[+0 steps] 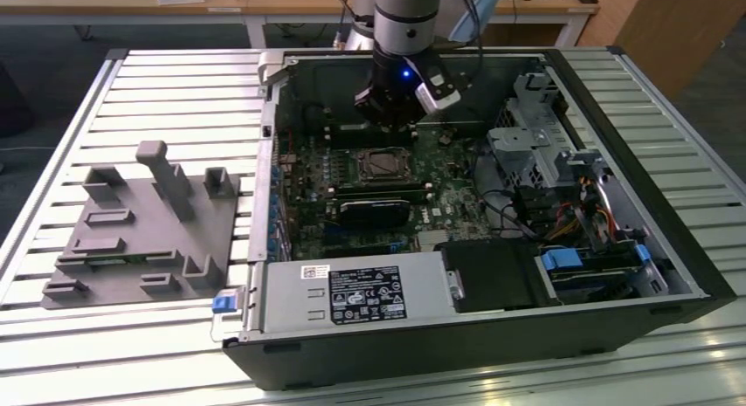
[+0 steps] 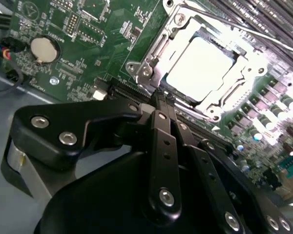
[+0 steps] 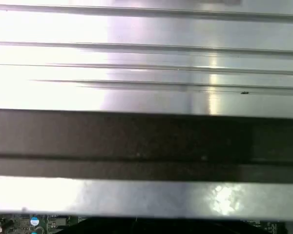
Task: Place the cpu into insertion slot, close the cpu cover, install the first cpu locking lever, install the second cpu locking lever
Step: 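Install the first cpu locking lever, then install the second cpu locking lever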
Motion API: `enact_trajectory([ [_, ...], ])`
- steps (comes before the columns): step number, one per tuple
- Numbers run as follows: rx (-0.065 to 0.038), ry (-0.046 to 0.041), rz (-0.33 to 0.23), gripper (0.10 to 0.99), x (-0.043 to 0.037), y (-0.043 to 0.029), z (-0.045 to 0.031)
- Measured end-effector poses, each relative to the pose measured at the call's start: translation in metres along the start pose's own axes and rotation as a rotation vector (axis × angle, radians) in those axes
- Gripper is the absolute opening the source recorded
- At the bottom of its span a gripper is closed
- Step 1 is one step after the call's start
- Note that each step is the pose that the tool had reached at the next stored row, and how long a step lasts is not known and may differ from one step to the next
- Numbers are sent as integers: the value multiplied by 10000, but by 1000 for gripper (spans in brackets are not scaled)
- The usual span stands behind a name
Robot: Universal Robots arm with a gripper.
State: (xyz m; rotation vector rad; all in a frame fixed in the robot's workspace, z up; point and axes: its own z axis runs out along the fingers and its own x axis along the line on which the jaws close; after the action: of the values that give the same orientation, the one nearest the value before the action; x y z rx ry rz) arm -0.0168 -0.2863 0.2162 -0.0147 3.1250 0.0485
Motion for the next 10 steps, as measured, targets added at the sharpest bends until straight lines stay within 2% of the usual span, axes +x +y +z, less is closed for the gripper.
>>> enact_trajectory([
  [10,-1,-1,0,106,0,-22,-1],
])
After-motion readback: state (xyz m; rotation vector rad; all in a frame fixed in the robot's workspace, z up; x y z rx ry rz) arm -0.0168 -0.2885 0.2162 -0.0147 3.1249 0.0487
